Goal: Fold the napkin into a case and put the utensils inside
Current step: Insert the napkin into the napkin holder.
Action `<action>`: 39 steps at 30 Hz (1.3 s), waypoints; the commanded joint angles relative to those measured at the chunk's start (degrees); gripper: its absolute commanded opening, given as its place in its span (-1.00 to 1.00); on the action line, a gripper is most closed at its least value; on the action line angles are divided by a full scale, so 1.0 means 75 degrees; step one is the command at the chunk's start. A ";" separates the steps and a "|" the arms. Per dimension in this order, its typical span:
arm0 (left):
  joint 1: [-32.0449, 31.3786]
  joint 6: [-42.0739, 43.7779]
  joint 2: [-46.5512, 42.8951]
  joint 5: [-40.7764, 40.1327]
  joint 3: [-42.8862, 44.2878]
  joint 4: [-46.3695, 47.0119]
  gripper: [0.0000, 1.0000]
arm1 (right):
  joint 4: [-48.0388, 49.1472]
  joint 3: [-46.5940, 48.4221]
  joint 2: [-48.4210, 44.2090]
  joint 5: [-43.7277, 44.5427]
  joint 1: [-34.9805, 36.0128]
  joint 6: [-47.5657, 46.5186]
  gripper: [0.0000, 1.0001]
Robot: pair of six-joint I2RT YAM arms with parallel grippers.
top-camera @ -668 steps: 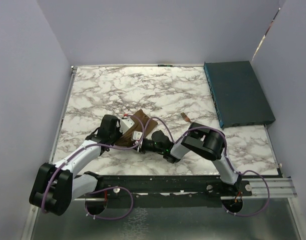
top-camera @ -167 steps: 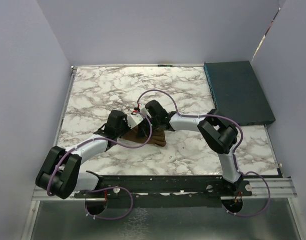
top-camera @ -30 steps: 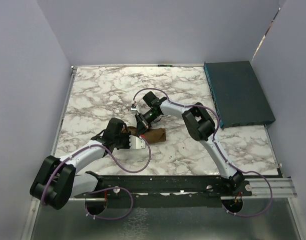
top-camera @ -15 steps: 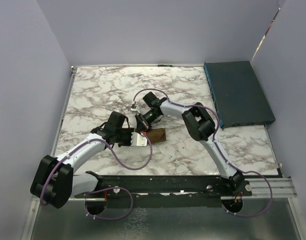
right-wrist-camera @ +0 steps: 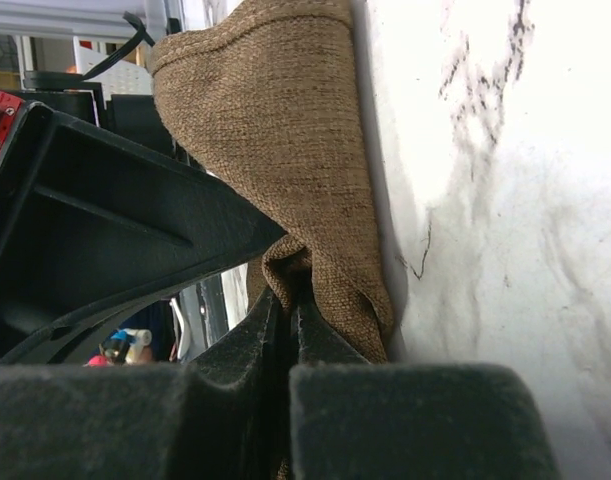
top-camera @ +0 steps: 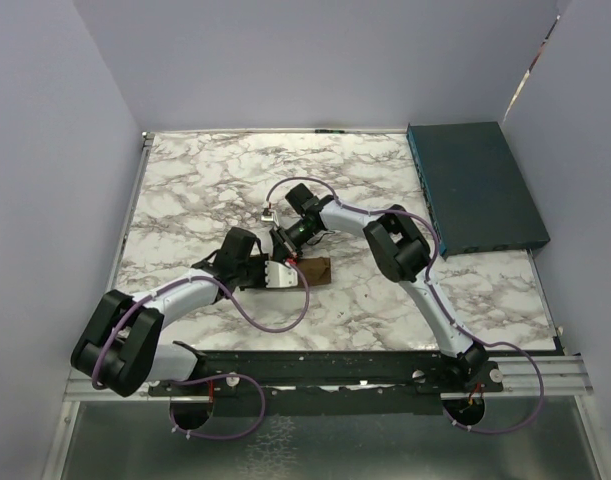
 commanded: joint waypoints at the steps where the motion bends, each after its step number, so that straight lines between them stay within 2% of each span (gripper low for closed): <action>1: 0.0018 -0.0197 0.0196 -0.0708 -0.0310 0.0323 -0.87 | 0.0084 -0.0285 -0.0162 0.0267 0.0056 -0.0211 -0.78; 3: 0.0018 -0.0107 0.0150 -0.0719 -0.0391 0.0153 -0.89 | 0.0306 -0.0526 -0.0404 0.0218 -0.0049 -0.0126 -0.59; 6: 0.0017 0.0031 0.0105 -0.0689 -0.0476 -0.0110 -0.91 | 0.0969 -0.1031 -0.0877 0.0109 -0.0342 0.0198 -0.41; 12: 0.0018 0.0070 0.0118 -0.0677 -0.0537 -0.0336 -0.91 | 0.1163 -0.1601 -0.1574 -0.0039 -0.0608 0.0034 -0.22; 15: 0.0012 -0.0130 0.0185 -0.0667 -0.0471 -0.0405 -0.92 | 0.1426 -0.2274 -0.1993 -0.0042 -0.0696 -0.0046 -0.10; 17: 0.0018 -0.0258 0.0194 -0.0604 -0.0436 -0.0472 -0.92 | 0.1754 -0.2854 -0.2376 -0.0055 -0.0816 0.0017 0.04; 20: 0.0018 -0.0356 0.0197 -0.0571 -0.0407 -0.0563 -0.92 | 0.2274 -0.3695 -0.2959 -0.0057 -0.0963 0.0177 0.08; 26: 0.0018 -0.0494 0.0238 -0.0520 -0.0371 -0.0642 -0.92 | 0.2127 -0.4543 -0.3596 0.0176 -0.0981 -0.0219 0.14; 28: 0.0018 -0.0537 0.0233 -0.0492 -0.0357 -0.0665 -0.93 | 0.2002 -0.4698 -0.3657 0.0432 -0.0991 -0.0312 -0.02; 31: 0.0018 -0.0523 0.0222 -0.0418 -0.0352 -0.0773 -0.93 | 0.1873 -0.4844 -0.3669 0.0507 -0.1054 -0.0431 -0.50; 35: 0.0018 -0.0481 0.0190 -0.0404 -0.0354 -0.0877 -0.93 | 0.1677 -0.4743 -0.3674 0.0790 -0.1262 -0.0431 -0.92; 39: 0.0018 -0.0376 0.0164 -0.0304 -0.0323 -0.0976 -0.93 | 0.1613 -0.4443 -0.3562 0.0806 -0.1526 -0.0379 -0.99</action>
